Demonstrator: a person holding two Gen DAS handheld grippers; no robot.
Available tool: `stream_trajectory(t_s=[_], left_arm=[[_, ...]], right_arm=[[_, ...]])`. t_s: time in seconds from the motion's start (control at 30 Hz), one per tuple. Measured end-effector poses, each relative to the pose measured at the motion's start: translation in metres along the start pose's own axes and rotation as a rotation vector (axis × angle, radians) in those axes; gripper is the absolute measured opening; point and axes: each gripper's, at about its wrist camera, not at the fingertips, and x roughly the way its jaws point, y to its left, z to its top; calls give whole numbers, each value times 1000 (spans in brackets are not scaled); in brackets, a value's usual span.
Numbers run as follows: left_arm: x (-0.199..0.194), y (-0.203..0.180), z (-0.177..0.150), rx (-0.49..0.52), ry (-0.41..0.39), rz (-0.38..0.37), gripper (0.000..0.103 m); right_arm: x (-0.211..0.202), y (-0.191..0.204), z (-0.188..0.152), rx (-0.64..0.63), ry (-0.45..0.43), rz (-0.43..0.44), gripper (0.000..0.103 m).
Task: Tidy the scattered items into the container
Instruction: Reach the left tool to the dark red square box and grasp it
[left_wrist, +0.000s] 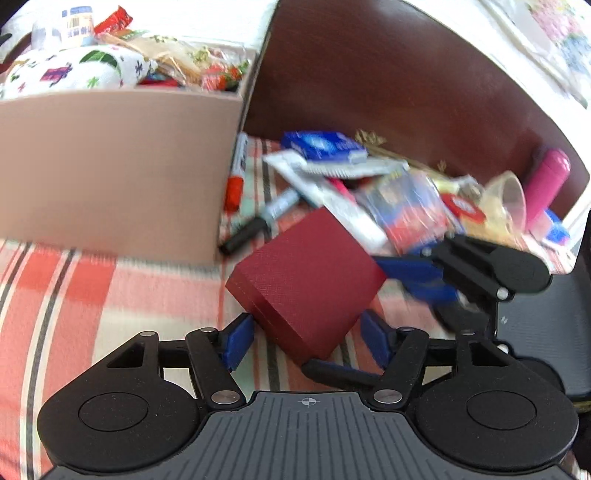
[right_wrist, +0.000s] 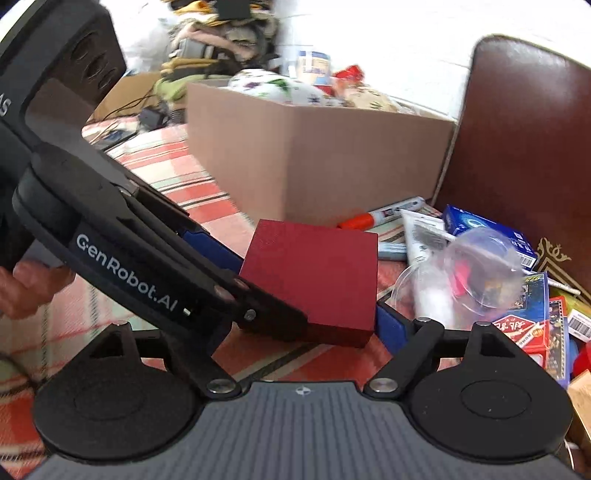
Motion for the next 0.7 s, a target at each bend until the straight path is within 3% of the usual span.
stream_trajectory(t_s=[0.2, 0.3, 0.43, 0.5, 0.6, 0.7], left_arm=[[-26, -15, -39, 46, 31, 5, 77], [-31, -7, -37, -6, 13, 14, 83], [-30, 6, -29, -100, 20, -34, 84], [-29, 6, -24, -102, 13, -41, 84], [-32, 7, -21, -91, 5, -110, 87], [-29, 6, -18, -67, 9, -82, 87]], right_arm=[[-23, 29, -22, -22, 26, 53, 85], [-26, 34, -26, 41, 31, 25, 85], [-25, 35, -22, 143, 27, -5, 87], [-22, 37, -18, 161, 33, -29, 88], [-21, 43, -16, 156, 35, -55, 89], [-19, 42, -16, 168, 33, -61, 90]])
